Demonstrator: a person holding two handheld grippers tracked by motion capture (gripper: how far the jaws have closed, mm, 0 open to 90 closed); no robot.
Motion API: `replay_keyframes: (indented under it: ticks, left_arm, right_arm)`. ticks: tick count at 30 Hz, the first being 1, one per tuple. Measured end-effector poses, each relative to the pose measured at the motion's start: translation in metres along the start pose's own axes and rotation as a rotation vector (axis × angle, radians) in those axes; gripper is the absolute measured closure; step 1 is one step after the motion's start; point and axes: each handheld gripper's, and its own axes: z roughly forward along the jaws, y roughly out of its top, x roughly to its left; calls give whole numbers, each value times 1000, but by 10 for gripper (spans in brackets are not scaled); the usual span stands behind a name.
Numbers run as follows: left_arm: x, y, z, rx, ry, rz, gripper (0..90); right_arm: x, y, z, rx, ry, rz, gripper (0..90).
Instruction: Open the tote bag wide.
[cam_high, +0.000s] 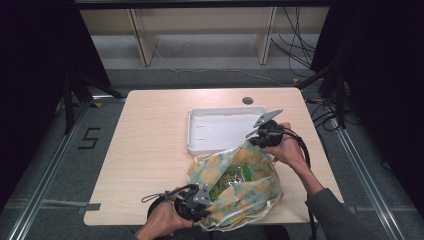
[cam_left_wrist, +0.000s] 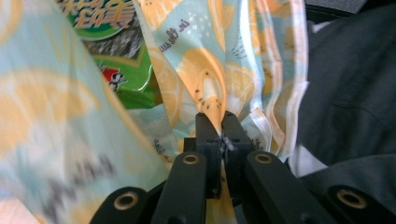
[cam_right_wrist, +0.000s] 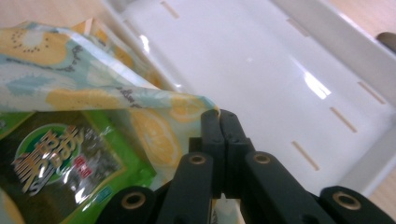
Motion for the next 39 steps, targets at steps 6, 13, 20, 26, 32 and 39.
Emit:
replay_keyframes:
  ticks: [6, 13, 20, 26, 32, 39]
  left_arm:
    - [-6, 1, 6, 4, -25, -10, 867]
    - [-5, 16, -19, -80, -24, -16, 575]
    - [14, 38, -61, -246, 56, -71, 412]
    - [46, 45, -61, -202, 147, -143, 366]
    - [66, 46, -38, -126, 149, -169, 319]
    - [83, 50, -15, -81, 115, -152, 463]
  right_arm:
    - [-8, 4, 5, -22, -35, 41, 900]
    - [1, -3, -15, -89, 13, 17, 754]
    - [31, -17, -64, -194, 129, -4, 518]
    - [62, -39, -66, -168, 283, -52, 404]
    - [82, -56, -50, -79, 342, -119, 334]
    - [93, -67, -31, 27, 333, -176, 408]
